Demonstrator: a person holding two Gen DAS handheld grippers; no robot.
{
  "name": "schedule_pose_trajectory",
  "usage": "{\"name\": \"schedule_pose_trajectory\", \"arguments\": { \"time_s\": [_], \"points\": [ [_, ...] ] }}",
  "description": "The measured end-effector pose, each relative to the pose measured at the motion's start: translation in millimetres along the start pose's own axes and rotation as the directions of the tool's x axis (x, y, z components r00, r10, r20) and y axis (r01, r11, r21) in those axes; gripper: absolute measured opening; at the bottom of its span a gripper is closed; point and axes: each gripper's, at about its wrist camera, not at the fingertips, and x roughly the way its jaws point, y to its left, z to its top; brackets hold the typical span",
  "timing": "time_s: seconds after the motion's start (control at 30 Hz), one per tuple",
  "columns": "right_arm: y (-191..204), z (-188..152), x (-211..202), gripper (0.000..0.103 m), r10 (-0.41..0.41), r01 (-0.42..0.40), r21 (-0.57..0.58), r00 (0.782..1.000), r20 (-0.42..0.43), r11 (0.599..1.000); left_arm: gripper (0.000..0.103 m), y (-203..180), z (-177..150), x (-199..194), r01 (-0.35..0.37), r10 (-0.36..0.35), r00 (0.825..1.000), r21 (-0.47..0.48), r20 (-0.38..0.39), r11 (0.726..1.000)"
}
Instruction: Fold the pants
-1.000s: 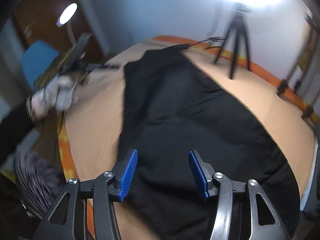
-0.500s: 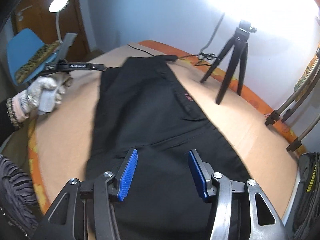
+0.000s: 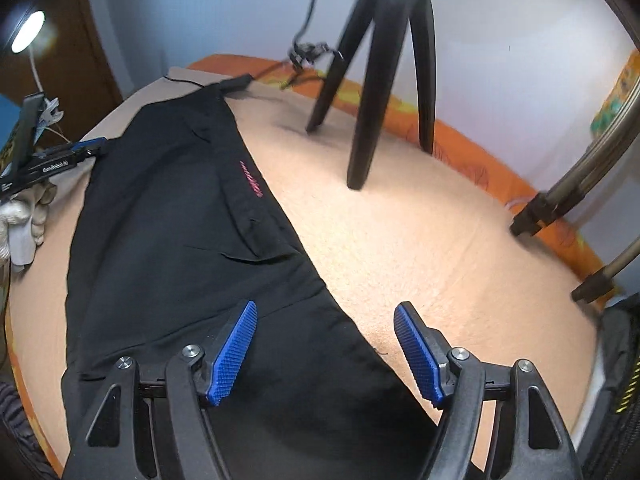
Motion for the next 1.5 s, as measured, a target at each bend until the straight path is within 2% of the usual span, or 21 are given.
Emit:
{"name": "schedule_pose_trajectory", "arguments": {
  "time_s": [0.07,0.1,0.17,0.2,0.27,0.37,0.43,0.47,0.5,0.6,0.67,0.77,0.83,0.87,1.03,1.2,1.3,1.4,1.47,1.5],
  "points": [
    [-2,-2,5,0.073,0.005,-0.005,0.002,1.0,-0.006,1.0,0.006,-2,0,-3,0.015,-0.015,1.0,0.014,0.011,1.0],
    [-1,-2,8,0.069,0.009,-0.009,0.002,1.0,-0.01,1.0,0.006,-2,-1,-6,0.027,-0.027,0.999,0.027,0.023,0.999],
    [0,-3,10,0.046,0.018,-0.018,-0.004,1.0,-0.016,1.0,0.005,-2,-2,-12,0.032,-0.033,0.999,0.044,0.034,0.999],
    [2,-4,11,0.043,0.014,-0.014,-0.011,1.0,-0.02,1.0,0.005,-1,-3,-14,0.031,-0.032,0.999,0.045,0.033,0.998],
    [5,-4,10,0.029,-0.008,0.008,-0.036,1.0,-0.012,0.999,0.005,4,-4,-20,0.033,-0.035,0.999,0.034,0.036,0.999],
    [8,-4,10,0.022,-0.042,0.041,-0.061,0.999,-0.009,0.997,0.005,15,-5,-25,0.007,-0.008,0.999,0.023,0.049,1.0],
    [9,-4,11,0.021,-0.053,0.053,-0.065,0.999,-0.007,0.996,0.005,19,-4,-19,-0.054,0.053,0.998,0.029,0.037,0.998],
    [10,-4,10,0.021,-0.06,0.059,-0.068,0.998,-0.005,0.996,0.005,24,-3,-15,-0.073,0.073,0.997,0.001,0.01,0.997],
    [10,-4,11,0.021,-0.071,0.071,-0.066,0.997,-0.003,0.995,0.005,32,-2,-11,-0.049,0.048,0.999,-0.046,-0.017,0.998],
    [14,-1,13,0.02,-0.087,0.086,-0.051,0.996,-0.008,0.995,0.006,37,-1,-22,-0.046,0.046,0.999,-0.081,0.004,0.996],
    [17,2,12,0.023,-0.11,0.109,-0.053,0.994,-0.014,0.993,0.007,31,-1,-31,-0.036,0.036,0.999,-0.056,0.006,0.998],
    [15,-1,-4,0.033,-0.133,0.133,-0.028,0.991,0.008,0.991,0.009,11,-3,-50,0.004,-0.004,1.0,0.009,0.007,1.0],
    [18,-5,-26,0.035,-0.079,0.079,-0.006,0.996,0.045,0.997,0.02,-8,-6,-64,0.033,-0.034,0.999,0.062,0.011,0.998],
    [22,-9,-36,0.037,-0.059,0.059,-0.004,0.996,0.06,0.998,0.022,-17,-8,-69,0.051,-0.052,0.999,0.084,0.01,0.995],
    [59,-52,-97,0.047,0.076,-0.072,-0.043,0.991,0.113,0.997,0.023,-70,-24,-93,0.164,-0.162,0.986,0.161,-0.029,0.973],
    [103,-111,-126,0.051,0.205,-0.196,-0.101,0.975,0.088,0.975,0.023,-120,-46,-108,0.244,-0.229,0.969,0.229,-0.091,0.942],
    [132,-138,-124,0.055,0.203,-0.191,-0.164,0.978,0.056,0.968,0.023,-139,-59,-114,0.28,-0.258,0.959,0.241,-0.119,0.929],
    [153,-158,-113,0.056,0.149,-0.138,-0.236,0.988,0.031,0.962,0.023,-152,-73,-120,0.304,-0.277,0.951,0.246,-0.137,0.92],
    [157,-163,-102,0.052,0.121,-0.111,-0.252,0.992,0.024,0.961,0.023,-158,-82,-126,0.332,-0.301,0.941,0.243,-0.156,0.911],
    [158,-166,-98,0.041,0.104,-0.095,-0.26,0.994,0.023,0.961,0.023,-161,-87,-128,0.343,-0.307,0.936,0.247,-0.171,0.906]
  ]
}}
